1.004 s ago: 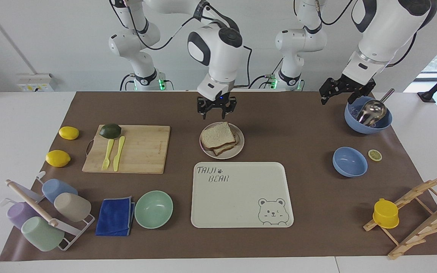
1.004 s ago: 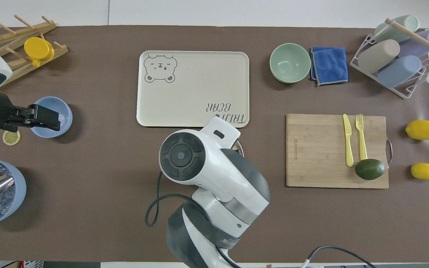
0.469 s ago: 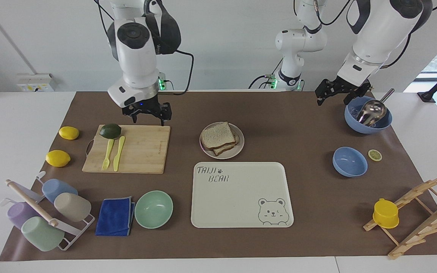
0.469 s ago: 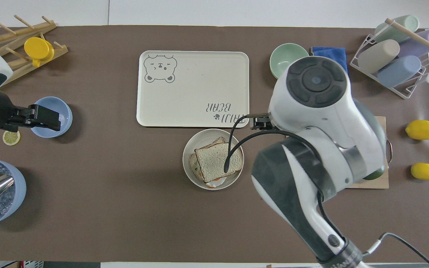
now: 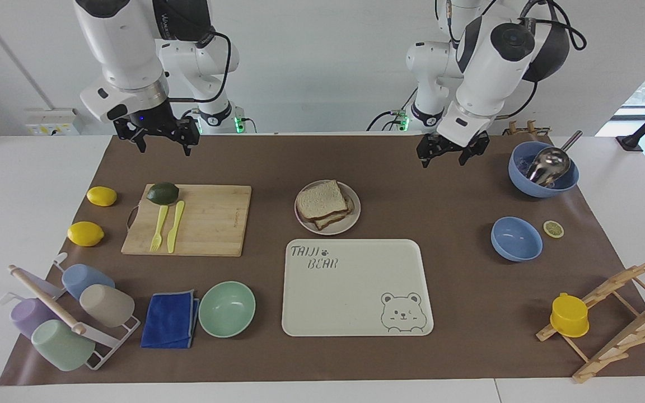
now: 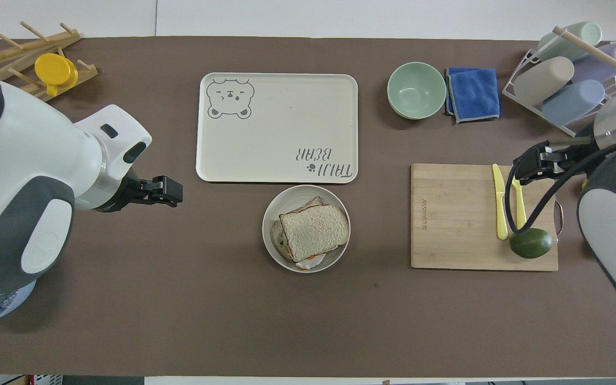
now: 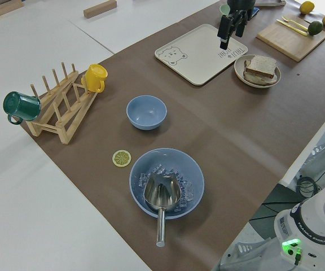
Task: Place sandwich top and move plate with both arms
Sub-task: 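Reach the left gripper to the rim of the white plate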
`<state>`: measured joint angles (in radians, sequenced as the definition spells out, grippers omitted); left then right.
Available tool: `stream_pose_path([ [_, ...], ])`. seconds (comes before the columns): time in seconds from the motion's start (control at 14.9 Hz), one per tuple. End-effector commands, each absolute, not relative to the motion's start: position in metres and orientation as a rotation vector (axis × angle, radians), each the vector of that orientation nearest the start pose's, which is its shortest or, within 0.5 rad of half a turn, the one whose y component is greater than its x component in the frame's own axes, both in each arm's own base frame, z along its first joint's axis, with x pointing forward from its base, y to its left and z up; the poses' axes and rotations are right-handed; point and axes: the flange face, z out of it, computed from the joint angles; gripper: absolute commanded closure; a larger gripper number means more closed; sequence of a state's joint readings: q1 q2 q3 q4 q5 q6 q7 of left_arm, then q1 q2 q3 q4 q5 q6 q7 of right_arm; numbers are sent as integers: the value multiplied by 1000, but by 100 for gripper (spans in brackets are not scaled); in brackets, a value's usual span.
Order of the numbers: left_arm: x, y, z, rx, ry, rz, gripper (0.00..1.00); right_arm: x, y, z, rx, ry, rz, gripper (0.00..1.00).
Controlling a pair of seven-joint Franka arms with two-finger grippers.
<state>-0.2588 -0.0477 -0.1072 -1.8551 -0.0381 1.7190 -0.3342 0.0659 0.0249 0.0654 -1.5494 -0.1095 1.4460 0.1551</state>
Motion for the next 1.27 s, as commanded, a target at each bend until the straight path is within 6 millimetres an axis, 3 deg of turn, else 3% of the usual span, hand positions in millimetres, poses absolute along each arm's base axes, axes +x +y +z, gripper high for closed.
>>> stream_pose_path([
  [0.0, 489, -210, 506, -3157, 36, 95, 0, 544, 56, 623, -3244, 29, 186, 0],
  [0.2, 485, -234, 482, -3185, -33, 66, 0, 546, 17, 620, -3210, 109, 220, 0],
  [0.33, 480, -259, 458, -3186, -88, 63, 0, 540, 17, 616, -3196, 10, 263, 0],
  [0.6, 468, -298, 401, -3203, -95, 22, 0, 529, 22, 619, -3200, -6, 238, 0],
  [0.8, 462, -299, 374, -3200, -73, 29, 6, 524, 10, 616, -3194, 17, 252, 0],
  [1.0, 454, -309, 350, -3239, -103, 41, 14, 528, 13, 617, -3195, 14, 220, 0],
  [1.07, 451, -311, 343, -3245, -115, 55, 17, 529, 6, 616, -3178, 33, 215, 0],
  [1.14, 450, -310, 338, -3249, -128, 63, 20, 531, -14, 616, -3123, 99, 190, 0],
  [1.2, 448, -309, 328, -3249, -141, 80, 22, 533, -16, 616, -3116, 82, 177, 0],
])
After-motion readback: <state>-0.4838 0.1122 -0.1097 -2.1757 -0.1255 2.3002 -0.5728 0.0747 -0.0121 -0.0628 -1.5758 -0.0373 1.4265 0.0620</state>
